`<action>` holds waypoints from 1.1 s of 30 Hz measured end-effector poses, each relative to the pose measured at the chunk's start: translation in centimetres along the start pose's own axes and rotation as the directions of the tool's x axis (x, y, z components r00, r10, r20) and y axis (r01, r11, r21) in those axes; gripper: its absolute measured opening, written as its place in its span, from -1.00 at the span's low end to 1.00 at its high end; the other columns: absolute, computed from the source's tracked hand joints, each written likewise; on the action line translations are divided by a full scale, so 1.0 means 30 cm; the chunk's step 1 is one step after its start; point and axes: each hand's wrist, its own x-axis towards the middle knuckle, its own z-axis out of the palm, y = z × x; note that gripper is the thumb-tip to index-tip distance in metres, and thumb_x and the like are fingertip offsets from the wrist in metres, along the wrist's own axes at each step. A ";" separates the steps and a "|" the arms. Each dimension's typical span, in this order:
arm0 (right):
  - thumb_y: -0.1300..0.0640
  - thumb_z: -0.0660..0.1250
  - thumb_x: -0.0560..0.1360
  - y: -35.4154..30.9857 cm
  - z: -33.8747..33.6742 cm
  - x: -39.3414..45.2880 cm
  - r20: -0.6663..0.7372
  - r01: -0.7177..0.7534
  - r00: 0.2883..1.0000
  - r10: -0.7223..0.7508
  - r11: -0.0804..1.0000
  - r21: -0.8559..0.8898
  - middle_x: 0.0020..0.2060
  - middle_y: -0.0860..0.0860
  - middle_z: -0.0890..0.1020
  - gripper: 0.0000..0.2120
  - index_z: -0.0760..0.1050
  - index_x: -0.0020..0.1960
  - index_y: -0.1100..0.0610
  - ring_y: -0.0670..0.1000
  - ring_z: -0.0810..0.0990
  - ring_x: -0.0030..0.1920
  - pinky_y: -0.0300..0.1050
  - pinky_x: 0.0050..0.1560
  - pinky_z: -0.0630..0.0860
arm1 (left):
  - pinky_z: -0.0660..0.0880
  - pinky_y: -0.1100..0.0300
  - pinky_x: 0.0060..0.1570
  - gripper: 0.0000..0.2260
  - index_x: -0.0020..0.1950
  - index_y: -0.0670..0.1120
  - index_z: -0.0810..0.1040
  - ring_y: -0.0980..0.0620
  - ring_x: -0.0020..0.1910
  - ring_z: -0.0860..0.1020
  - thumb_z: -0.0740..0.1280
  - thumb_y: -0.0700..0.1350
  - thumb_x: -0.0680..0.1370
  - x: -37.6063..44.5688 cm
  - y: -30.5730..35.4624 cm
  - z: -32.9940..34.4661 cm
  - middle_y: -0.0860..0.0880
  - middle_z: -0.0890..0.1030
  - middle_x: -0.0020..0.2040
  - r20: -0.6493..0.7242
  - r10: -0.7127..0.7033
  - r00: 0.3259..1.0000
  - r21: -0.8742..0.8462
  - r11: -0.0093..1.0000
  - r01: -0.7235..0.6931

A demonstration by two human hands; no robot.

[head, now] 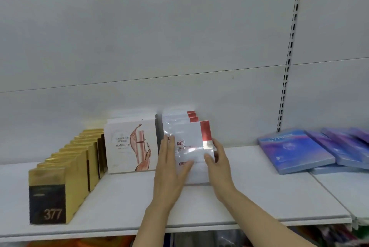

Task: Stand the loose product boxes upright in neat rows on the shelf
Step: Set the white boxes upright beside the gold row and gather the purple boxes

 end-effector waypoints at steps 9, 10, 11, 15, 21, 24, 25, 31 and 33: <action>0.36 0.16 0.49 0.034 0.078 0.066 0.109 0.057 0.993 -0.034 0.976 -0.208 0.19 -0.06 0.56 -0.42 0.28 0.43 -0.07 -0.04 0.56 0.13 -0.02 0.18 0.53 | 0.07 0.07 0.55 0.10 0.57 -0.02 -0.41 0.04 0.59 -0.25 0.44 0.17 0.45 0.002 -0.147 0.034 0.05 -0.42 0.56 0.124 0.094 0.988 0.470 0.871 -0.142; 0.37 0.15 0.49 0.033 0.089 0.074 0.112 0.056 0.993 -0.031 0.971 -0.233 0.20 -0.04 0.55 -0.43 0.28 0.43 -0.04 -0.03 0.55 0.14 -0.04 0.20 0.52 | 0.07 0.09 0.55 0.12 0.56 -0.01 -0.42 0.03 0.59 -0.22 0.45 0.16 0.44 0.005 -0.157 0.035 0.06 -0.42 0.56 0.115 0.088 0.989 0.473 0.871 -0.133; 0.39 0.14 0.49 0.031 0.098 0.084 0.117 0.066 0.992 -0.037 0.965 -0.254 0.20 -0.03 0.54 -0.44 0.29 0.43 -0.01 -0.02 0.54 0.16 -0.06 0.21 0.50 | 0.09 0.09 0.54 0.14 0.56 0.00 -0.42 0.02 0.60 -0.18 0.47 0.16 0.43 0.011 -0.163 0.035 0.05 -0.40 0.57 0.106 0.088 0.990 0.470 0.874 -0.128; 0.36 0.17 0.50 0.019 0.103 0.100 0.167 0.125 0.983 -0.070 0.929 -0.349 0.19 -0.04 0.54 -0.49 0.31 0.37 -0.01 -0.04 0.52 0.19 -0.10 0.23 0.48 | 0.33 0.02 0.42 0.21 0.62 -0.10 -0.19 -0.09 0.58 0.10 0.60 0.14 0.27 0.024 -0.162 0.036 -0.07 -0.18 0.63 0.063 0.112 0.992 0.490 0.862 -0.128; 0.05 0.27 0.58 0.021 -0.022 0.078 0.207 0.244 0.968 -0.138 0.693 -0.679 0.43 -0.01 0.36 -0.43 0.18 0.53 0.10 0.02 0.35 0.41 -0.16 0.37 0.29 | 0.18 -0.02 0.45 0.01 0.58 -0.14 0.16 -0.14 0.54 0.14 0.61 0.10 0.28 0.029 -0.120 -0.001 -0.14 0.18 0.59 -0.001 0.162 0.987 0.554 0.822 -0.135; -0.04 0.25 0.59 0.008 -0.129 0.038 0.204 0.300 0.949 -0.239 0.503 -0.811 0.46 0.03 0.35 -0.43 0.21 0.53 0.11 0.06 0.35 0.42 -0.12 0.40 0.24 | 0.21 -0.04 0.45 -0.17 0.52 -0.16 0.32 -0.17 0.50 0.26 0.57 0.06 0.36 0.030 -0.062 -0.017 -0.15 0.32 0.52 -0.017 0.237 0.971 0.559 0.808 -0.187; -0.04 0.28 0.58 -0.001 -0.166 0.022 0.196 0.314 0.938 -0.287 0.455 -0.833 0.43 0.05 0.40 -0.46 0.30 0.49 0.14 0.08 0.40 0.39 -0.09 0.38 0.28 | 0.28 -0.06 0.42 -0.23 0.49 -0.17 0.37 -0.18 0.47 0.33 0.57 0.05 0.38 0.032 -0.034 -0.016 -0.16 0.38 0.48 -0.009 0.255 0.967 0.556 0.805 -0.207; 0.01 0.44 0.45 -0.037 -0.382 -0.063 0.099 0.302 0.841 -0.532 0.310 -0.901 0.08 0.09 0.67 -0.59 0.58 0.21 0.20 0.15 0.65 0.05 0.04 0.04 0.56 | 0.45 0.01 0.29 -0.46 0.41 -0.05 0.48 -0.08 0.30 0.51 0.47 0.10 0.48 0.008 0.192 0.068 -0.04 0.53 0.33 0.121 0.297 0.947 0.453 0.832 -0.319; -0.02 0.39 0.42 -0.054 -0.459 -0.090 0.083 0.302 0.808 -0.584 0.288 -0.909 0.02 0.08 0.68 -0.58 0.60 0.18 0.21 0.14 0.66 0.00 0.03 -0.01 0.59 | 0.53 0.04 0.15 -0.48 0.32 -0.06 0.55 -0.07 0.17 0.59 0.53 0.09 0.42 -0.006 0.251 0.128 -0.04 0.60 0.22 0.147 0.358 0.922 0.449 0.806 -0.385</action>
